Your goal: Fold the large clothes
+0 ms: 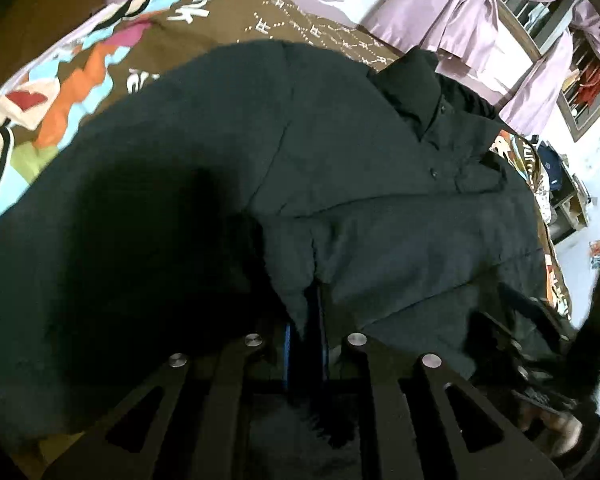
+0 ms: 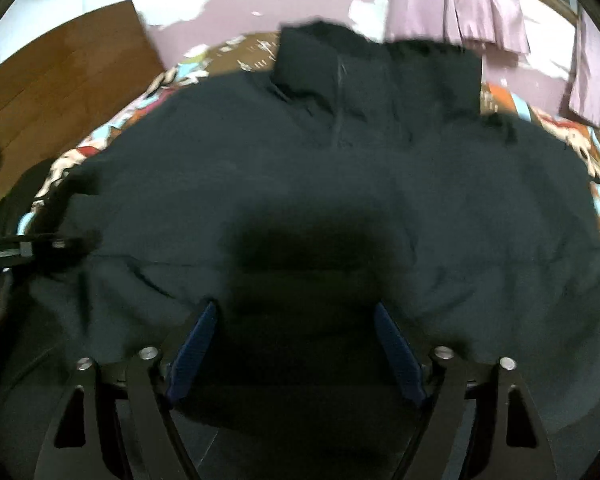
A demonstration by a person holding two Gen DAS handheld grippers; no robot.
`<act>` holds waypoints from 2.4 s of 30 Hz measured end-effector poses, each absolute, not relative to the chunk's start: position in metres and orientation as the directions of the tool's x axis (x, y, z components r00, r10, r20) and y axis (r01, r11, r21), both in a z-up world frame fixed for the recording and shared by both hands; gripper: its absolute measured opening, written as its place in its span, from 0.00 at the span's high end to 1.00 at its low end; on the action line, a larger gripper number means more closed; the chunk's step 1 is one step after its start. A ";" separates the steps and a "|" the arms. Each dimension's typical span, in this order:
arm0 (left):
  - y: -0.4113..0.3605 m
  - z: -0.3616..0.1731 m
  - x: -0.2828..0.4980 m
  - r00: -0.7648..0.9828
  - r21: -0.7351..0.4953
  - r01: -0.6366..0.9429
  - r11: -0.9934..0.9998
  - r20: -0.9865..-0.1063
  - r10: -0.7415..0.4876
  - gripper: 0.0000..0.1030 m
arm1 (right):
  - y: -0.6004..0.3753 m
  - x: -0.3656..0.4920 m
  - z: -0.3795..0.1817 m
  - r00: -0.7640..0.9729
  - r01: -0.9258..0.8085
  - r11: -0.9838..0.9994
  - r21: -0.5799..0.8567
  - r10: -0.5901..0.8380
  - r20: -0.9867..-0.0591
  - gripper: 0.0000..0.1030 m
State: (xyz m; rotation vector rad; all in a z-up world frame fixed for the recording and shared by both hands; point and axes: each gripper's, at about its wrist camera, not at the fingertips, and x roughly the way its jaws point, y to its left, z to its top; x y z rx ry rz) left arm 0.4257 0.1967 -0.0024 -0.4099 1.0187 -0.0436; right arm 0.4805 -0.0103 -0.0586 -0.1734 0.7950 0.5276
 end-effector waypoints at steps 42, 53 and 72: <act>0.395 -0.055 0.141 0.755 -0.751 -0.638 0.173 -0.654 -0.055 0.12 | 0.030 0.441 -0.022 0.690 -0.547 0.835 -0.053 0.414 -0.593 0.00; 0.400 -0.054 0.133 0.743 -0.739 -0.662 0.124 -0.669 -0.021 0.14 | 0.132 0.423 -0.047 0.668 -0.660 0.726 -0.193 0.449 -0.593 0.00; 0.359 0.041 0.144 0.805 -0.591 -0.570 0.571 -0.539 0.246 0.98 | 0.098 0.404 -0.022 0.709 -0.561 0.815 -0.145 0.382 -0.592 0.00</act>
